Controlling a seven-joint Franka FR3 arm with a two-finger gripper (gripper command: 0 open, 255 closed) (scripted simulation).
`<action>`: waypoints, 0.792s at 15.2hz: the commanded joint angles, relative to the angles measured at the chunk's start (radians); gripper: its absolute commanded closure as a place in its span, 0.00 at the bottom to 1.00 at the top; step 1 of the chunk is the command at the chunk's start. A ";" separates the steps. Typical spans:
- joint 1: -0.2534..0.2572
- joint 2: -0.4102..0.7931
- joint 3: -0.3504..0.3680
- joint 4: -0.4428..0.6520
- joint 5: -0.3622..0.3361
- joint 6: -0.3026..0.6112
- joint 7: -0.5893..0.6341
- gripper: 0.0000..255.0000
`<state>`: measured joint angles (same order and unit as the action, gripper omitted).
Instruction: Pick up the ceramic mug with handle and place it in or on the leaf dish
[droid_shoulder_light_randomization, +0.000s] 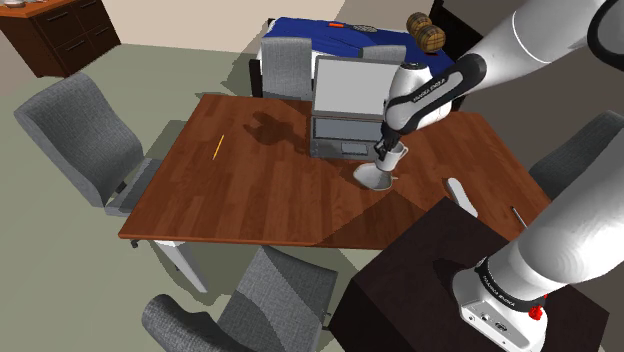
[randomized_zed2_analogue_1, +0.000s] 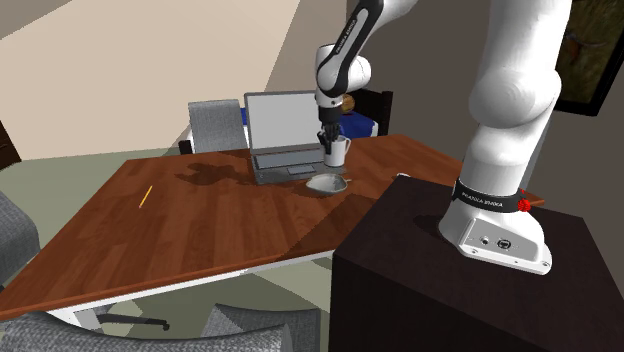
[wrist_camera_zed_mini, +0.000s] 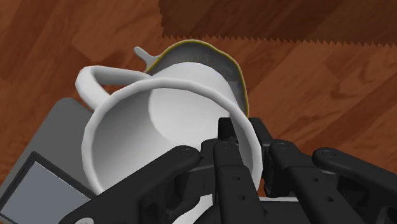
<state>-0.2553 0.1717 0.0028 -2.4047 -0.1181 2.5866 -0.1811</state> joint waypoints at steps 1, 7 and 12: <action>-0.024 0.041 -0.012 0.067 0.009 -0.024 -0.046 1.00; -0.025 0.105 -0.016 0.073 0.001 0.035 -0.041 1.00; -0.022 0.169 -0.020 0.078 -0.007 0.094 -0.031 1.00</action>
<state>-0.2778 0.3237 -0.0163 -2.3304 -0.1233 2.6660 -0.2140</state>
